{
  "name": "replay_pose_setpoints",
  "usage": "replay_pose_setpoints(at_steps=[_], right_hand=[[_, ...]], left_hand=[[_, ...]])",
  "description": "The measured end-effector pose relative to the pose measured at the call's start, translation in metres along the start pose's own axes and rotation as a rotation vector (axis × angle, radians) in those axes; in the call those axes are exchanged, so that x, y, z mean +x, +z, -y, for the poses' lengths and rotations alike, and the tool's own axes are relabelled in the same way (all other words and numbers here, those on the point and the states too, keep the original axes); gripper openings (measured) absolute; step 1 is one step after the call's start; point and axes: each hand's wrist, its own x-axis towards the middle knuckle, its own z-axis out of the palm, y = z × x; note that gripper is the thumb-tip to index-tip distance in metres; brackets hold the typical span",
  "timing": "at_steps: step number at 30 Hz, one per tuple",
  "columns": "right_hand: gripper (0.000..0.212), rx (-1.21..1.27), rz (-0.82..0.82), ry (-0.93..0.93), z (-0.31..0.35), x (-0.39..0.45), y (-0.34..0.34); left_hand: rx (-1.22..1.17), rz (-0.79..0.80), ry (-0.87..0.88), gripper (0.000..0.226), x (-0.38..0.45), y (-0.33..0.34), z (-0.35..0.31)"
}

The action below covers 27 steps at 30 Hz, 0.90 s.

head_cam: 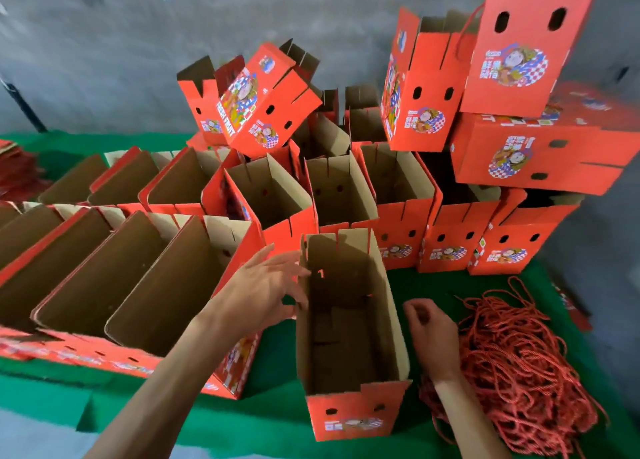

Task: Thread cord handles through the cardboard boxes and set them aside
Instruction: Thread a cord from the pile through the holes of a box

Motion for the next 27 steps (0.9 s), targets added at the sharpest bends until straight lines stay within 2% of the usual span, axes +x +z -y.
replay_pose_setpoints(at_steps=[4, 8, 12, 14, 16, 20, 27], right_hand=[[0.004, 0.236, -0.182, 0.156, -0.016, 0.005, -0.040], [0.025, 0.239, -0.216, 0.168, -0.035, -0.008, -0.073], [0.015, 0.298, -0.294, 0.181, -0.037, -0.029, -0.086], [0.006, 0.353, -0.251, 0.196, -0.032, -0.042, -0.083], [0.008, 0.399, -0.171, 0.213, -0.024, -0.054, -0.074], [0.012, 0.398, 0.034, 0.216, -0.017, -0.070, -0.044], [0.012, 0.512, 0.123, 0.220, -0.002, -0.059, -0.018]], left_hand=[[-0.074, -0.048, 0.072, 0.019, 0.020, 0.003, -0.026], [-0.176, -0.041, 0.068, 0.023, 0.045, 0.008, -0.059], [-0.228, 0.044, 0.111, 0.026, 0.071, 0.018, -0.092], [-0.257, 0.092, 0.148, 0.024, 0.083, 0.021, -0.102], [-0.328, 0.148, 0.160, 0.018, 0.093, 0.022, -0.104], [-0.494, 0.320, 0.134, 0.025, 0.107, 0.016, -0.100], [-0.681, 0.411, 0.015, 0.021, 0.120, 0.011, -0.093]])
